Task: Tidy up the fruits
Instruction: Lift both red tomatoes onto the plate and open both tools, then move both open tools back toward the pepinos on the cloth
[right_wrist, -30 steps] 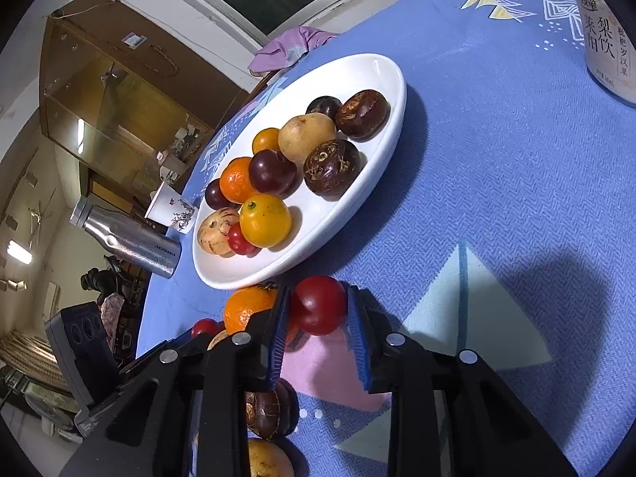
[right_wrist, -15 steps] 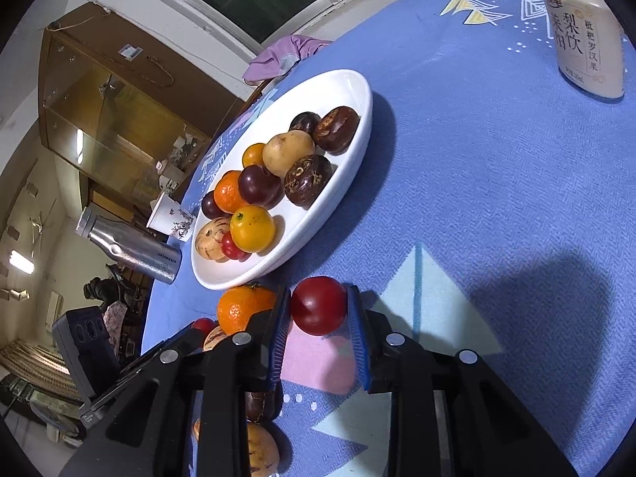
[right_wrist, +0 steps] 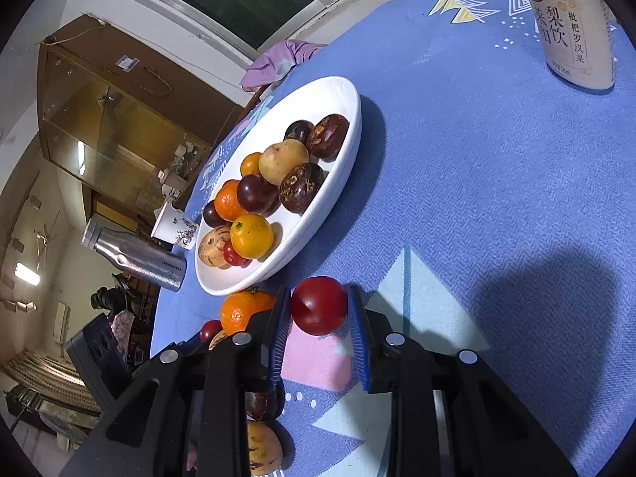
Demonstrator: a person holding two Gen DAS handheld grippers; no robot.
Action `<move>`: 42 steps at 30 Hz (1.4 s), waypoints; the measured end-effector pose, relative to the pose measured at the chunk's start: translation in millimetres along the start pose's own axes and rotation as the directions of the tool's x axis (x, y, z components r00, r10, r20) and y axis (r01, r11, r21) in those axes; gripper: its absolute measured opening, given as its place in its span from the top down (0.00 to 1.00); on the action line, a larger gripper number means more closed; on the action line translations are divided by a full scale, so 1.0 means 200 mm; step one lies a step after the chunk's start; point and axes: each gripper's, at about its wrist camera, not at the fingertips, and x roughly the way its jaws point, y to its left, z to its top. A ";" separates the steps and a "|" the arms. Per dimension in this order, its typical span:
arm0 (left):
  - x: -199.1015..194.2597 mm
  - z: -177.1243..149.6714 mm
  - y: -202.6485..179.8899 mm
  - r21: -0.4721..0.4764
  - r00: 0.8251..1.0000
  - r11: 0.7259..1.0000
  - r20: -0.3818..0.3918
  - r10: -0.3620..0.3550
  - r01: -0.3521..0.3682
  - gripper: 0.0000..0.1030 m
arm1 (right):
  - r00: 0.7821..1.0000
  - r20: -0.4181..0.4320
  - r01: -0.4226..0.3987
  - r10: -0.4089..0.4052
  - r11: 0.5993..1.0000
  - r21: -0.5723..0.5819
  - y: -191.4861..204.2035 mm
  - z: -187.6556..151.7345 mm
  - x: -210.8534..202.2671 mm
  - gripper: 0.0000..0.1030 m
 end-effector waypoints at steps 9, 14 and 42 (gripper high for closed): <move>-0.25 0.08 -0.08 0.051 0.987 0.998 0.156 0.035 -0.043 0.72 | 0.996 0.091 -0.013 0.017 0.999 -0.042 0.05 0.03 -0.16 0.72; -0.37 0.34 -0.14 0.052 0.971 0.998 0.238 0.021 -0.035 0.72 | 0.977 0.215 0.024 0.007 0.990 -0.141 0.21 0.13 -0.31 0.72; -0.18 0.37 0.00 -0.084 0.980 0.996 0.190 0.059 -0.044 0.04 | 0.982 0.182 -0.022 0.056 0.982 -0.187 0.42 0.26 -0.18 0.26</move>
